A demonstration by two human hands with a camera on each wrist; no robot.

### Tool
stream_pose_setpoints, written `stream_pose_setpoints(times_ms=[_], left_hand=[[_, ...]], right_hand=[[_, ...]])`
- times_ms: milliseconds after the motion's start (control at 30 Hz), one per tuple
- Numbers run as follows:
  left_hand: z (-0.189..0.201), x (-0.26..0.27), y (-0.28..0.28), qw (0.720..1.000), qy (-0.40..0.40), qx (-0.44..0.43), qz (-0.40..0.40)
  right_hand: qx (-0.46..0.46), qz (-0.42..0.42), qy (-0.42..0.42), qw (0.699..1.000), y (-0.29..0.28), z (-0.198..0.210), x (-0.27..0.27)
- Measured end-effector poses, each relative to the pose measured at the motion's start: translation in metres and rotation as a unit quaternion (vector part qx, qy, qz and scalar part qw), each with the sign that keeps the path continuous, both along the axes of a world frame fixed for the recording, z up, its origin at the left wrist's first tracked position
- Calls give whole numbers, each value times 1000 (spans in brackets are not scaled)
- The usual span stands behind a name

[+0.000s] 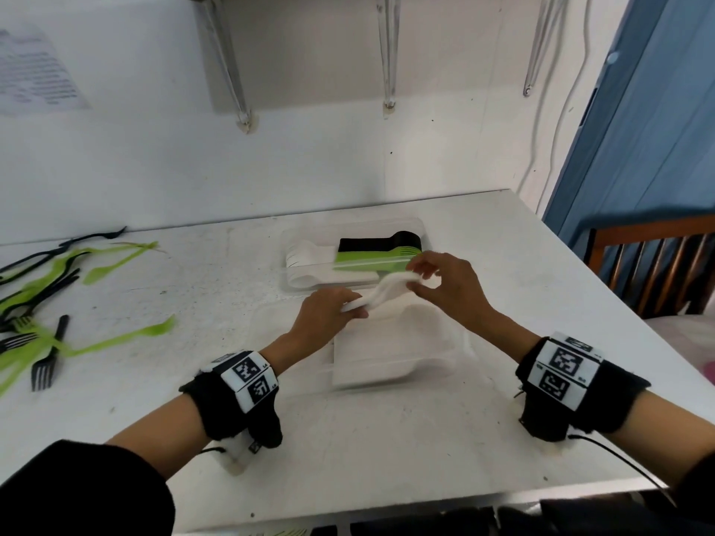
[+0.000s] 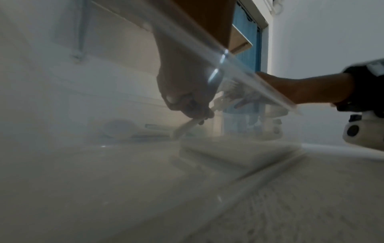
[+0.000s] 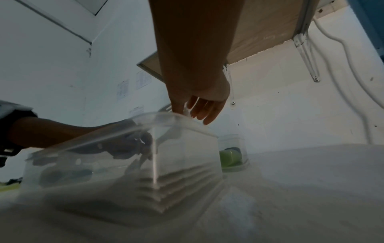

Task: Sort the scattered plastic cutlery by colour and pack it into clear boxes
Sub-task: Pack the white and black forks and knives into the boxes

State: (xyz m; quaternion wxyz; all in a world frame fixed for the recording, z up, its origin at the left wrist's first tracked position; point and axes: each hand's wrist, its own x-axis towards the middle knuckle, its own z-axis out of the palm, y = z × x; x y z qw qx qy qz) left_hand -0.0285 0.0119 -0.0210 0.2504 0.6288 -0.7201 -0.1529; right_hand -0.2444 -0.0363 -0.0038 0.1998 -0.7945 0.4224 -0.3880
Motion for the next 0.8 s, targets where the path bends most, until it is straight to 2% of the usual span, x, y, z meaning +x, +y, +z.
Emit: stream_pose_setpoints(times_ms=[67,133,200,267,333,400,533,667,800], left_hand=[[0,1,-1,993,120,-5,19],[5,0,-1,970,240,-6,37],[11,-2,0,954,296,10,40],[14,-5,0,952,304,37,26],[15,-7,2,949,312,47,14],[15,-7,3,948,314,41,4],[16,-8,7,942,330,61,18],[12,-5,8,932,357,53,30],[9,-3,8,944,324,58,27]], right_hand=[[56,-11,-92,994,-1,6,5],[144,-12,-153,978,1,13,14],[257,18,-164,952,5,18,25],[329,59,-181,925,11,20,36],[354,76,-227,904,15,21,44],[354,72,-249,899,15,21,49],[358,63,-225,904,14,23,56],[389,85,-260,879,19,26,57],[417,85,-306,852,23,24,58]])
